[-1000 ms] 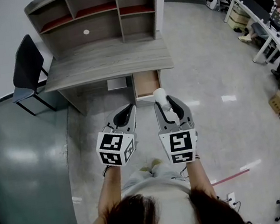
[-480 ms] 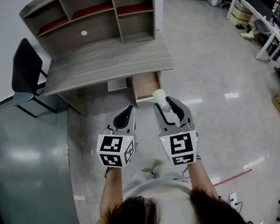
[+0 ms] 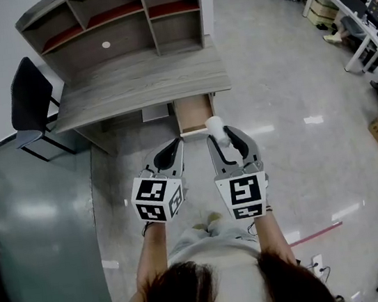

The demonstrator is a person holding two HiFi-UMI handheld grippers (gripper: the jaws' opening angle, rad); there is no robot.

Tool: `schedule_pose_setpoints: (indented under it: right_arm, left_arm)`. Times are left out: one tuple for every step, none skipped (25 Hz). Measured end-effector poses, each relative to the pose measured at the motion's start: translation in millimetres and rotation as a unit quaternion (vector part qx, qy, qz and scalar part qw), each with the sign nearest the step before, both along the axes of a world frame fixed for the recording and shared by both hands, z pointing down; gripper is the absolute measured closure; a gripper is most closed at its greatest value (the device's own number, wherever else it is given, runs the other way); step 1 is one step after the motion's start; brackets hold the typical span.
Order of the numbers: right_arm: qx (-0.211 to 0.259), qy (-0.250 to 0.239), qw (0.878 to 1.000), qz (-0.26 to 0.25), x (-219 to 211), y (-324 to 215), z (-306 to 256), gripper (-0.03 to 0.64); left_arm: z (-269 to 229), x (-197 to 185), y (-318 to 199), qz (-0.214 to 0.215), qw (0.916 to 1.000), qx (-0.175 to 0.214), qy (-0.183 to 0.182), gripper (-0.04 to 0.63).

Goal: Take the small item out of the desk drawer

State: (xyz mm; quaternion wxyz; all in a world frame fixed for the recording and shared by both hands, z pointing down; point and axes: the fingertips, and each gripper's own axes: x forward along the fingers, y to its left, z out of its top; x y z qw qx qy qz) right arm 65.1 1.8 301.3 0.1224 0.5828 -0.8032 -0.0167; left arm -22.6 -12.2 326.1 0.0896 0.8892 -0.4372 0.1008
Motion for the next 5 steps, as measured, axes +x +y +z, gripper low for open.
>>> schedule_pose_setpoints:
  right_arm:
    - [0.000, 0.000, 1.000, 0.000, 1.7, -1.0, 0.3, 0.453]
    - [0.001, -0.001, 1.000, 0.000, 3.1, -2.2, 0.5, 0.453]
    - [0.001, -0.001, 1.000, 0.000, 4.7, -3.5, 0.5, 0.453]
    - [0.002, -0.001, 1.000, 0.000, 6.3, -4.8, 0.4, 0.453]
    - [0.002, 0.000, 1.000, 0.000, 7.9, -6.2, 0.3, 0.453]
  left_arm:
    - [0.4, 1.9, -0.9, 0.001, 1.0000, 0.000, 0.000, 0.577]
    - [0.8, 3.6, -2.0, 0.001, 1.0000, 0.000, -0.001, 0.577]
    - [1.2, 5.3, -3.1, 0.001, 1.0000, 0.000, -0.001, 0.577]
    - [1.5, 7.2, -4.4, 0.001, 1.0000, 0.000, -0.001, 0.577]
    - [1.8, 9.1, -5.7, 0.001, 1.0000, 0.000, -0.001, 0.577]
